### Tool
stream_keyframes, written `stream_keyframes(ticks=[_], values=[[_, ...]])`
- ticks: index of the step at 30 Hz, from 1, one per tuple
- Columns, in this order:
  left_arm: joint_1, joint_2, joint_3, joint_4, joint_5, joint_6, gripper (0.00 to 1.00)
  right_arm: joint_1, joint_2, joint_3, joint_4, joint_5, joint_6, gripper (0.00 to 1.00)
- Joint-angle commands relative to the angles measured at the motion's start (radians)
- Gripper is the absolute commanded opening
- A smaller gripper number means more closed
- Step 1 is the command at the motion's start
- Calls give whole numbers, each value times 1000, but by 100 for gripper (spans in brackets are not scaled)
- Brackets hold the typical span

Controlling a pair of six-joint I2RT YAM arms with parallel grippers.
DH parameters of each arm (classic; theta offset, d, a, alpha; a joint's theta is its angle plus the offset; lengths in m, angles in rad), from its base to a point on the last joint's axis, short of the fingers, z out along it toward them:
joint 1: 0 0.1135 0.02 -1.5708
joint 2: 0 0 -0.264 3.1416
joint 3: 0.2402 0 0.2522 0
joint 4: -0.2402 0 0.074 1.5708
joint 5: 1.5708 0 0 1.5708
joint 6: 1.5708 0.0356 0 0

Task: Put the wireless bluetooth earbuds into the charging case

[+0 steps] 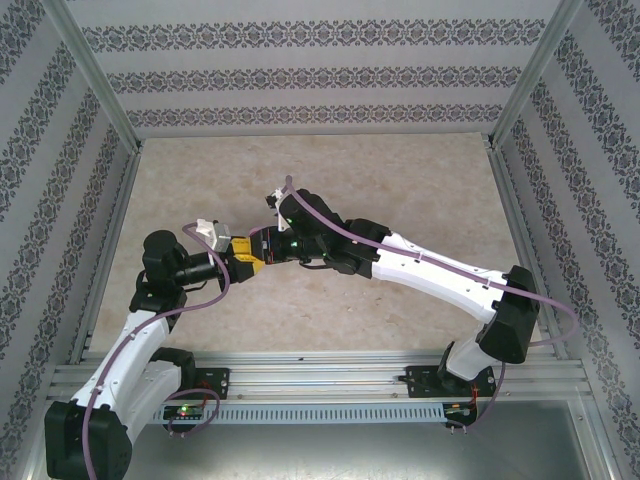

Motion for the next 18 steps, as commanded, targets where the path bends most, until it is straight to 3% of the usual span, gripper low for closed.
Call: stream_keyframes(ticks=[1, 11, 18], values=[[-15, -27, 6, 52, 3, 14, 24, 18, 23, 12, -72, 29, -16, 19], [-16, -32, 5, 52, 1, 15, 24, 18, 20, 9, -113, 89, -30, 20], [-15, -38, 4, 47, -3, 17, 24, 18, 20, 14, -126, 96, -34, 28]])
